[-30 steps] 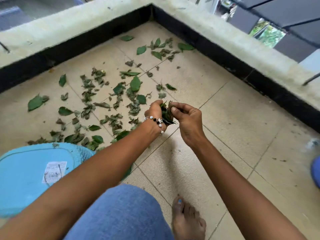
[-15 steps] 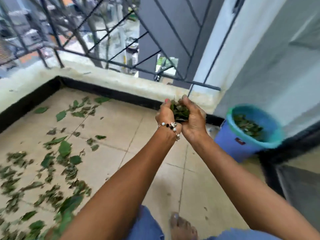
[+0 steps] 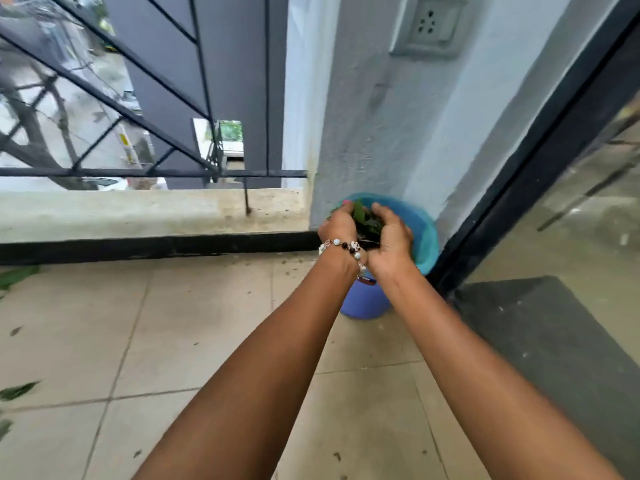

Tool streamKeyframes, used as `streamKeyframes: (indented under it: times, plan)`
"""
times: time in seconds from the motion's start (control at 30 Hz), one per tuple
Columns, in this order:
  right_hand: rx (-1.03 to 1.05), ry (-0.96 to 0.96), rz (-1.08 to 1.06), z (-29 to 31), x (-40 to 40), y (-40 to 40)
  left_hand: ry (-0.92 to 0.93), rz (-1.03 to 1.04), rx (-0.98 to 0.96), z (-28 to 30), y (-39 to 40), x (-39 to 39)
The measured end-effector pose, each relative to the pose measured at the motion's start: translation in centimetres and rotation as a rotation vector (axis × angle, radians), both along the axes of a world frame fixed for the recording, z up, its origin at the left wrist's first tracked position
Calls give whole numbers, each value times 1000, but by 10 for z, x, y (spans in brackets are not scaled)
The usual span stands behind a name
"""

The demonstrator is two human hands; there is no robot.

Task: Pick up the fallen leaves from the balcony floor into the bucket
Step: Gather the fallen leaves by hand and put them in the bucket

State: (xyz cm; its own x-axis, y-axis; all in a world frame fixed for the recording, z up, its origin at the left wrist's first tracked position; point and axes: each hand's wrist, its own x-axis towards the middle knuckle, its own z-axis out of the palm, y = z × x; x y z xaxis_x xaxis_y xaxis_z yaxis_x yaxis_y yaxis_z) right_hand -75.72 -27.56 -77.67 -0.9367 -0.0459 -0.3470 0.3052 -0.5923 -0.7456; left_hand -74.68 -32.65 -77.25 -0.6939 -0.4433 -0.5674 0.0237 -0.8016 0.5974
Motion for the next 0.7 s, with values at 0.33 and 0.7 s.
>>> streamKeyframes:
  times: [0.33,0.7]
  plan:
    - [188,-25,57,-40,-90,41,-36,-357,-182,-79,12,-120]
    - [388,81,-153,-41,-94,51,-35,-572,-374,-5,5,-57]
